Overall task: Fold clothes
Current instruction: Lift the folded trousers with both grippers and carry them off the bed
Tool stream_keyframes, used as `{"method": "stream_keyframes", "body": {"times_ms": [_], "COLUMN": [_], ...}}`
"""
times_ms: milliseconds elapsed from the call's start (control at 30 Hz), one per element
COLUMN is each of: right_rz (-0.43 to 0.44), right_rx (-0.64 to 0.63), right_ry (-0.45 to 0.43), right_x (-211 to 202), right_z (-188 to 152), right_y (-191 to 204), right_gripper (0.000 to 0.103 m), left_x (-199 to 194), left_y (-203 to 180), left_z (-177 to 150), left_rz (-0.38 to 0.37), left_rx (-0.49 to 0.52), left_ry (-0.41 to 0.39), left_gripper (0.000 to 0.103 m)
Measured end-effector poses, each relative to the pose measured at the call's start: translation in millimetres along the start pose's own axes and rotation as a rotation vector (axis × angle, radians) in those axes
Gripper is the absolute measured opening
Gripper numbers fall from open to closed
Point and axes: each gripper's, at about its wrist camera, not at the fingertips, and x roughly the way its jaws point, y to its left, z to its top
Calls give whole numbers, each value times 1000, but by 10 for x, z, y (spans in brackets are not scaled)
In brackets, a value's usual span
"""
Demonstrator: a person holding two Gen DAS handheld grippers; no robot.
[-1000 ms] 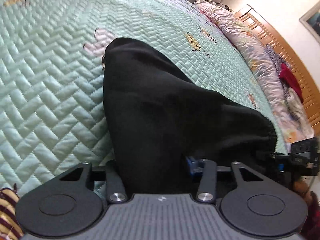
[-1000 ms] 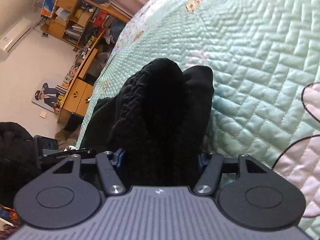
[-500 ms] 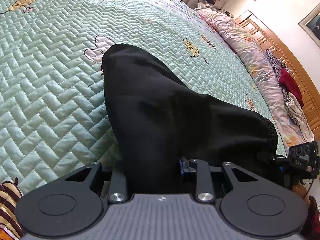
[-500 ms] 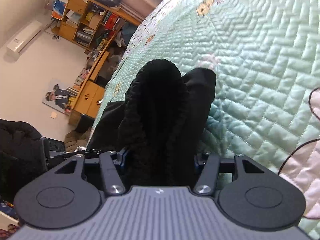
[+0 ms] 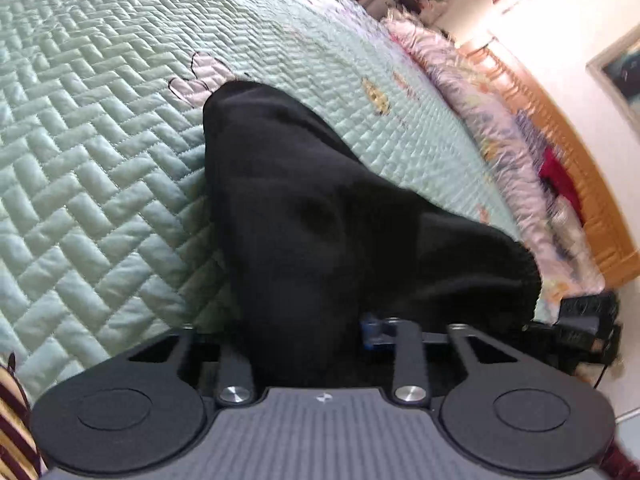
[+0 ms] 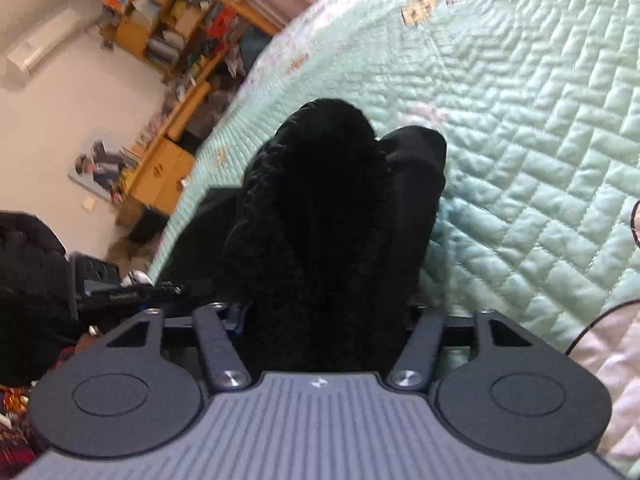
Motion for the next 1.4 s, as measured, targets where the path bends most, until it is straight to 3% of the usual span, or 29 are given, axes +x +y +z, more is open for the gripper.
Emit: {"method": "stream_keyframes", "body": {"times_ms": [100,233,333,467,600,733,867,1000,1233,1333,1400], "right_rz": [108,257,329,352,310,212,80,-35,-128,-178,-237], "right_rx": [128,286,358,419,447,441,448,475,618,703,746], "right_ry": [-93,-209,-310,-493,-732,-998,-1198,-1353,-1481,-1481,-1466], "right_x": [-148,-454,-896,-1775,-2863,-3981,-4791,-5395,-5785,-5782,-5772], "right_z": [-89,-305,-556,-1005,-1615,-2328,-3002,-3577,-4271,-4461,-4536], "right_y": [7,-65,-162,-331,-449,-464,-392,-384,-802,-1174,-1368], "right_gripper": [53,51,51,51,51,51,51,51,51,51,51], "left_x": [-90,-248,-196,149,751,1383,1929,2389,3037,3458,3783], "left_y": [-217,-715,-1332,-2269,-3437,-4662,-5707,-6502,-6993,-6993,-6897], "left_z": [-16,64,63,-61,-401,-939,-1568,-2233,-3056,-3354,-3625], "left_rz": [17,-47,-93,-201,-352,-517,-642,-716,-710,-640,-541], "left_rx": [20,87,200,330,464,593,687,751,831,862,887], "left_ry": [-23,-49,-23,52,148,257,375,479,632,660,683], "left_gripper": [29,29,29,29,29,29,29,29,29,30,33]}}
